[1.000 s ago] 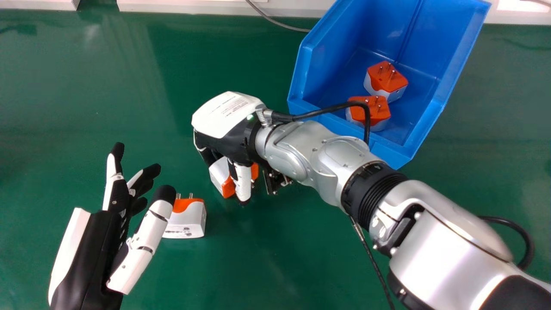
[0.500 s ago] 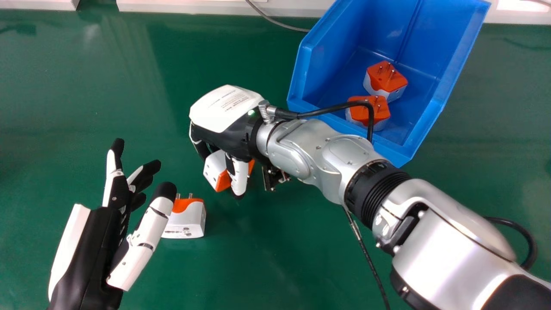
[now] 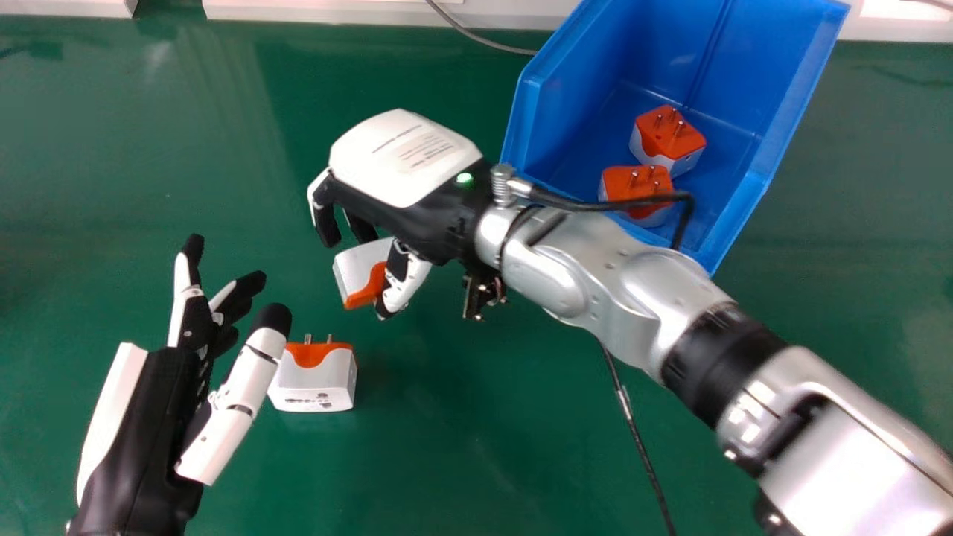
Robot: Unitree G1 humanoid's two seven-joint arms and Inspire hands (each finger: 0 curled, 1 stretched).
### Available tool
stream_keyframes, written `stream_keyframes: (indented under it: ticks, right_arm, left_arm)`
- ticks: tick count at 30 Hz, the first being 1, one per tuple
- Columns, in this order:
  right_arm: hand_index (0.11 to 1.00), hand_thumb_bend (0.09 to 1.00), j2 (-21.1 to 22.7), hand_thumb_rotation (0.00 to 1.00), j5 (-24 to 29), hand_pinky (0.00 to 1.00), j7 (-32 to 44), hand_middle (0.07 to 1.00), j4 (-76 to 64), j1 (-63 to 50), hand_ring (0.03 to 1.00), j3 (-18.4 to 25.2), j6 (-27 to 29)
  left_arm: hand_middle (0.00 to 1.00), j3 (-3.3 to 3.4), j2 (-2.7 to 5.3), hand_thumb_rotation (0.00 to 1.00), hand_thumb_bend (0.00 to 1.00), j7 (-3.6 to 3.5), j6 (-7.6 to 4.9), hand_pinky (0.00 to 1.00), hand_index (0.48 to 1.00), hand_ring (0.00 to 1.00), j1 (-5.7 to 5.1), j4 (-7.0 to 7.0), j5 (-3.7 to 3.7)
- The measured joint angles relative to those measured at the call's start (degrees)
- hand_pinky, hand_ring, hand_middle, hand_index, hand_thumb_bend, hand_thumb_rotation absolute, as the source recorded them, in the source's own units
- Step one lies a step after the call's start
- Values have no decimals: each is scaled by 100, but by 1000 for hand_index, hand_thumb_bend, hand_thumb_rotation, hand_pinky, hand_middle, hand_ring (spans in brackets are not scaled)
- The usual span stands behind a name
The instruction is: Pick all objects and put in blue box
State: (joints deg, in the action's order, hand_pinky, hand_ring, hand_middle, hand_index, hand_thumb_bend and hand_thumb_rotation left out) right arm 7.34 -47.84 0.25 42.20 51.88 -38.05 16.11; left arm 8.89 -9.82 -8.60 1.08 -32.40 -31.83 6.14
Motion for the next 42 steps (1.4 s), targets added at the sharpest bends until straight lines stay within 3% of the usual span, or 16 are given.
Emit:
stream_keyframes:
  ticks: [4, 10, 14, 17, 25, 26, 27, 30, 33, 36, 42]
  right_arm:
    - [565, 501, 297, 0, -6, 219, 30, 475, -752, -304, 365, 91, -69]
    - [599, 480, 577, 0, 7, 258, 184, 504, -1561, -661, 404, 330, -197]
    - [595, 478, 742, 0, 5, 266, 229, 499, -2112, -786, 408, 487, -184]
    - [589, 479, 830, 0, 3, 268, 242, 497, -2334, -802, 413, 583, -185]
    - [552, 502, 891, 5, -409, 334, -202, 468, -2401, -844, 416, 617, -116]
    - [594, 544, 863, 184, -433, 366, -207, 523, -2396, -846, 453, 616, -154]
    - [616, 565, 839, 279, -462, 383, -205, 552, -2395, -854, 471, 614, -199]
    - [755, 733, 774, 454, -612, 530, -35, 721, -2404, -876, 649, 530, -415]
    - [850, 830, 663, 514, -725, 616, 222, 843, -2402, -922, 770, 383, -651]
    - [899, 862, 550, 556, -866, 716, 396, 914, -2297, -955, 862, 231, -844]
    - [907, 908, 193, 556, -1038, 778, 578, 931, -1478, -869, 882, -95, -1108]
  left_arm:
    - [922, 66, -31, 837, 415, 1, 53, 963, 905, 944, 149, 106, -17]
    - [929, 155, -107, 846, 409, -18, 90, 998, 905, 959, 366, 384, -112]
    - [932, 181, -222, 853, 391, -31, 79, 998, 909, 959, 478, 549, -160]
    - [933, 184, -239, 845, 378, -30, 55, 986, 908, 956, 534, 647, -169]
    - [934, 149, -233, 849, 422, -1, 42, 981, 909, 955, 566, 691, -165]
    - [934, 148, -234, 846, 426, -1, 24, 984, 909, 956, 571, 719, -166]
    - [934, 148, -234, 844, 428, -1, -4, 986, 910, 956, 579, 761, -168]
    - [943, 147, -234, 849, 451, -3, -49, 996, 914, 965, 578, 833, -175]
    - [942, 141, -233, 859, 447, -4, -81, 989, 916, 963, 563, 843, -174]
    - [934, 121, -228, 854, 428, 0, -177, 976, 913, 953, 513, 843, -169]
    - [933, 84, -181, 852, 402, 70, -242, 954, 914, 945, 386, 818, -120]
